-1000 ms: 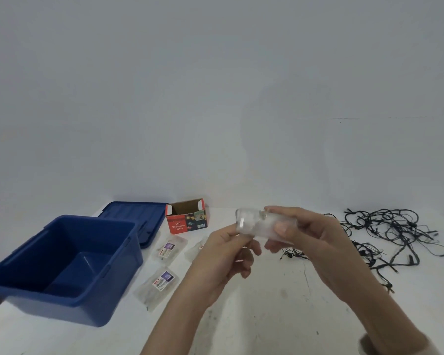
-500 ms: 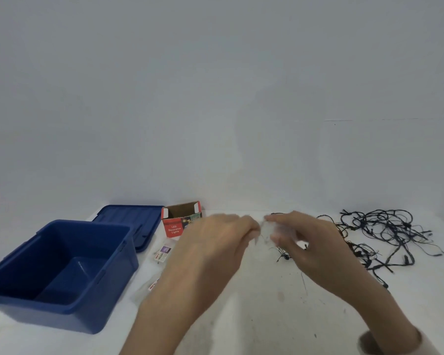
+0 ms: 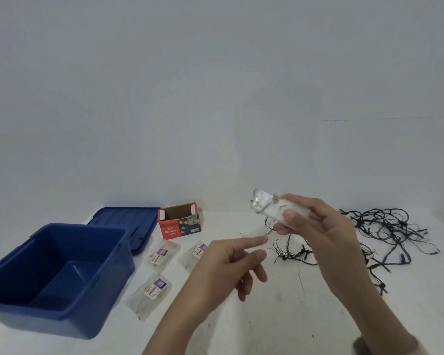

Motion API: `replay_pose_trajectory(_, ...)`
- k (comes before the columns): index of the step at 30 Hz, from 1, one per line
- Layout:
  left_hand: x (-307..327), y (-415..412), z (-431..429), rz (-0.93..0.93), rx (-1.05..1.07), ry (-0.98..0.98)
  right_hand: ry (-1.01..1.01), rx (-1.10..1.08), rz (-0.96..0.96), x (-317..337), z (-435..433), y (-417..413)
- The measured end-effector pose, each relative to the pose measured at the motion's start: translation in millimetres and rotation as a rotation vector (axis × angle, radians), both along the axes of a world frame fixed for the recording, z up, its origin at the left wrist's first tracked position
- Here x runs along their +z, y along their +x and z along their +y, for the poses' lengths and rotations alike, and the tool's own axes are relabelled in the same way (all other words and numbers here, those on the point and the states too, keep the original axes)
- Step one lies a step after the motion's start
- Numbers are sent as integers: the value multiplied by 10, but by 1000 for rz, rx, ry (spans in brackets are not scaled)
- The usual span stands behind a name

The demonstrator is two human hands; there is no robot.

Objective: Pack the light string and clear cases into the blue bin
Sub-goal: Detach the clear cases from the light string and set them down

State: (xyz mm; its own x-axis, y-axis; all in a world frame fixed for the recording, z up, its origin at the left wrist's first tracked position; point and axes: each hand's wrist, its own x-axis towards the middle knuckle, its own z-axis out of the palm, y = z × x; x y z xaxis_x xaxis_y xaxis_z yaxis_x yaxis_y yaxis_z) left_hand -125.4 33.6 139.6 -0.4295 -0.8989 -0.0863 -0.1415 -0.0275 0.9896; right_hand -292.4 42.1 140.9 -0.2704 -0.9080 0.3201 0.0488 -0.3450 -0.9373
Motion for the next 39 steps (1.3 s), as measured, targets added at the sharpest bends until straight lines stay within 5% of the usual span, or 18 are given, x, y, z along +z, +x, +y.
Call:
replay_pose_trajectory(4,119,47,82,-585,17,-363,-164,-314,559,-105,-43,2)
replay_pose_trajectory(6,228,52,88,-940,32,-633,-161,-260,789,-162,-66,6)
replay_pose_trajectory(8,320,44,53,-1088,15,-854,-66,-74,942,-176,-65,-14)
replay_pose_trajectory(10,436,66,-1,-1026,-14,-921,95,216,902,-140,-21,-41)
replay_pose_trajectory(14,354,183,-221,-435,-24,-557,183,636,253,-10,70,-124)
replay_pose_trajectory(17,146,170,-250,-60,6,-228,139,657,-11,-12,65,-123)
replay_pose_trajectory(23,-41,33,-132,94,-18,-36,82,363,-261,18,14,-6)
replay_pose_trajectory(28,-32,31,-11,-64,16,-59,14,-95,55,13,-29,42)
replay_pose_trajectory(33,64,81,68,-587,54,-442,-163,-400,736,-188,-79,44)
replay_pose_trajectory(36,208,104,58,-916,49,-808,-114,-242,928,-268,-107,51)
replay_pose_trajectory(39,344,122,-82,-953,-57,-936,100,167,866,-223,-54,23)
